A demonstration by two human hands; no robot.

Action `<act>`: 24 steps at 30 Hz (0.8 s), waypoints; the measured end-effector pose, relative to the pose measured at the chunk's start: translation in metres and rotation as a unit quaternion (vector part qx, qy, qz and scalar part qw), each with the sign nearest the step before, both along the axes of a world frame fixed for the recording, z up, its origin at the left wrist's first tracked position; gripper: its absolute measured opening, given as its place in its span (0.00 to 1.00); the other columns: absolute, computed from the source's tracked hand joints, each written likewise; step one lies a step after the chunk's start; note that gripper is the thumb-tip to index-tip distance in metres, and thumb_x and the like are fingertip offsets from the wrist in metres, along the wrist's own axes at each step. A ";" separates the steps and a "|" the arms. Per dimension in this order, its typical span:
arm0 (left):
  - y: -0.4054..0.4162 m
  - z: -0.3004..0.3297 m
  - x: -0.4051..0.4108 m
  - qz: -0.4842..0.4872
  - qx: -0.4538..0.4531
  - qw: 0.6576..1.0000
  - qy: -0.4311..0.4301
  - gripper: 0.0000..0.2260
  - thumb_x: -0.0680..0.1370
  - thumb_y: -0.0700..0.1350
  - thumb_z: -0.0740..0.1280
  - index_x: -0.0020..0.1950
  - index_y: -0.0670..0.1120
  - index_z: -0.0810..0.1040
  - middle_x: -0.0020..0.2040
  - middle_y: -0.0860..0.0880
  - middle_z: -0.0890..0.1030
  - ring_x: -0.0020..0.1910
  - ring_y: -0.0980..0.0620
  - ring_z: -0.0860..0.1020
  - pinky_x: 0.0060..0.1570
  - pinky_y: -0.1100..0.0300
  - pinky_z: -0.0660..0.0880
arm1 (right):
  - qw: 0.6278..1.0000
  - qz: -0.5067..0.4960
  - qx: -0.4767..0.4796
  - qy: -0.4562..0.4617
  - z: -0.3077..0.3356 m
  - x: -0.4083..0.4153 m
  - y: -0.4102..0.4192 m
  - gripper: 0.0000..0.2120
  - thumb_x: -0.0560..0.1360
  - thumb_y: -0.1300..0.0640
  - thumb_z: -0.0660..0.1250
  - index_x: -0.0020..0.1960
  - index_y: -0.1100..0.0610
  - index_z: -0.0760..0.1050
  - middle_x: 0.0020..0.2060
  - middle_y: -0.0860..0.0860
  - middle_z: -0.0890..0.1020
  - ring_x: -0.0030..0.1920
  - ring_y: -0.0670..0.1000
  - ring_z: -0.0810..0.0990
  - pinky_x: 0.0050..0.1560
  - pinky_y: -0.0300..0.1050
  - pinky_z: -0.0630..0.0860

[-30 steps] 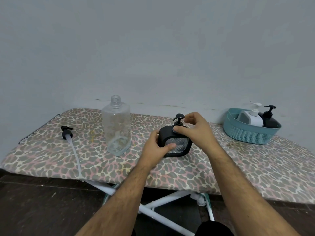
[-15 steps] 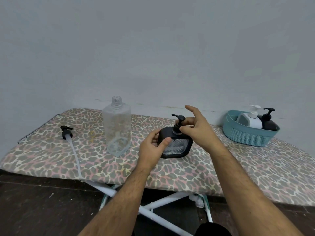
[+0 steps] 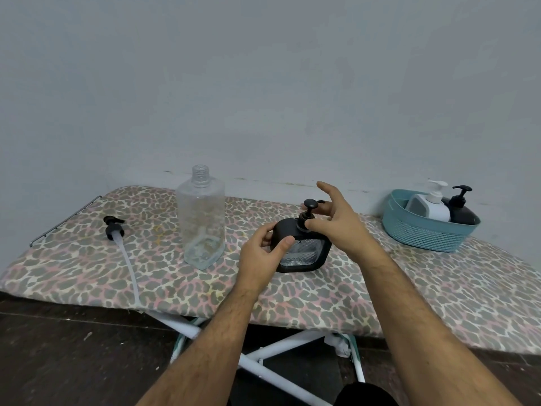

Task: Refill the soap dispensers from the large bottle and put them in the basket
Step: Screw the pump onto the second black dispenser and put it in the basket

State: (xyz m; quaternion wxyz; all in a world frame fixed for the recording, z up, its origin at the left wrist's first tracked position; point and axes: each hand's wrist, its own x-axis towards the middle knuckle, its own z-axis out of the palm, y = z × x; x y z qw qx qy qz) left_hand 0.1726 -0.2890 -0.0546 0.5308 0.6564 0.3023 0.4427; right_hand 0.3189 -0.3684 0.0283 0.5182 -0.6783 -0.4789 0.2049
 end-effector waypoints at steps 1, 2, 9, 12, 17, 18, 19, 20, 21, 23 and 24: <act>0.000 0.000 0.000 0.000 0.002 1.000 0.000 0.17 0.74 0.51 0.74 0.61 0.56 0.75 0.50 0.59 0.78 0.49 0.64 0.77 0.48 0.68 0.75 | 1.000 0.002 0.012 0.007 -0.001 0.000 0.000 0.38 0.73 0.65 0.73 0.76 0.45 0.60 0.54 0.53 0.83 0.57 0.46 0.81 0.61 0.49 0.79; 0.000 0.000 0.000 0.000 0.002 1.000 0.000 0.17 0.74 0.51 0.74 0.60 0.57 0.74 0.50 0.59 0.79 0.49 0.63 0.77 0.48 0.68 0.75 | 1.000 -0.008 0.020 0.001 -0.002 0.000 -0.001 0.39 0.72 0.64 0.74 0.76 0.46 0.60 0.51 0.52 0.83 0.54 0.46 0.82 0.59 0.47 0.79; 0.003 -0.003 0.002 0.002 -0.006 1.000 0.000 0.19 0.74 0.52 0.74 0.63 0.55 0.75 0.52 0.56 0.80 0.51 0.60 0.79 0.52 0.60 0.79 | 0.999 -0.007 0.023 0.040 -0.009 0.004 0.001 0.45 0.69 0.62 0.77 0.77 0.42 0.57 0.54 0.54 0.81 0.57 0.46 0.81 0.61 0.51 0.79; 0.002 -0.002 0.001 0.000 -0.004 1.000 0.002 0.17 0.74 0.52 0.73 0.61 0.56 0.74 0.51 0.57 0.79 0.50 0.61 0.78 0.50 0.62 0.78 | 0.999 -0.026 0.031 0.018 -0.009 0.004 0.000 0.47 0.68 0.62 0.79 0.78 0.46 0.57 0.47 0.50 0.81 0.49 0.42 0.82 0.53 0.39 0.76; 0.002 -0.002 0.002 -0.001 -0.008 1.000 -0.001 0.17 0.74 0.52 0.73 0.61 0.57 0.74 0.52 0.57 0.79 0.52 0.60 0.78 0.49 0.64 0.77 | 0.999 0.008 0.019 0.029 -0.011 0.007 0.001 0.43 0.71 0.63 0.75 0.77 0.43 0.58 0.54 0.51 0.83 0.59 0.49 0.81 0.64 0.53 0.76; 0.001 -0.002 0.001 -0.002 -0.008 1.000 -0.002 0.17 0.74 0.52 0.73 0.60 0.57 0.74 0.51 0.57 0.79 0.52 0.59 0.79 0.49 0.64 0.77 | 0.999 0.001 0.025 0.022 -0.012 0.006 0.001 0.42 0.71 0.63 0.76 0.77 0.44 0.59 0.52 0.51 0.83 0.56 0.49 0.82 0.63 0.53 0.77; 0.001 -0.001 0.001 -0.003 -0.008 1.000 -0.002 0.17 0.74 0.51 0.73 0.60 0.57 0.74 0.51 0.57 0.79 0.51 0.59 0.79 0.49 0.64 0.78 | 1.000 -0.011 0.025 0.005 -0.013 0.005 0.001 0.42 0.70 0.62 0.77 0.77 0.45 0.60 0.50 0.51 0.82 0.53 0.48 0.82 0.61 0.50 0.77; 0.001 -0.002 0.001 -0.004 -0.008 1.000 -0.004 0.16 0.74 0.51 0.73 0.60 0.57 0.74 0.51 0.57 0.79 0.51 0.59 0.79 0.49 0.63 0.78 | 0.999 -0.019 0.027 -0.005 -0.013 0.005 0.002 0.43 0.70 0.60 0.78 0.77 0.45 0.60 0.49 0.50 0.80 0.52 0.48 0.81 0.59 0.46 0.76; 0.001 -0.002 0.001 -0.004 -0.007 1.000 -0.006 0.16 0.74 0.51 0.74 0.60 0.57 0.74 0.51 0.57 0.79 0.51 0.59 0.79 0.49 0.62 0.78 | 1.000 -0.017 0.026 -0.007 -0.013 0.005 0.002 0.43 0.69 0.59 0.79 0.77 0.45 0.60 0.50 0.51 0.80 0.54 0.48 0.80 0.57 0.43 0.75; 0.001 -0.002 0.001 -0.003 -0.008 1.000 -0.007 0.16 0.74 0.51 0.73 0.60 0.57 0.74 0.51 0.57 0.79 0.51 0.60 0.78 0.50 0.62 0.78 | 1.000 0.011 0.017 0.020 -0.013 0.007 0.002 0.41 0.71 0.59 0.77 0.76 0.42 0.60 0.56 0.53 0.80 0.59 0.50 0.80 0.60 0.46 0.76; 0.001 -0.002 0.001 -0.003 -0.008 1.000 -0.005 0.16 0.75 0.51 0.73 0.60 0.57 0.74 0.51 0.57 0.79 0.51 0.61 0.78 0.50 0.62 0.78 | 0.999 0.023 0.016 0.039 -0.013 0.007 0.002 0.39 0.72 0.60 0.75 0.76 0.42 0.61 0.58 0.53 0.81 0.59 0.51 0.81 0.62 0.51 0.77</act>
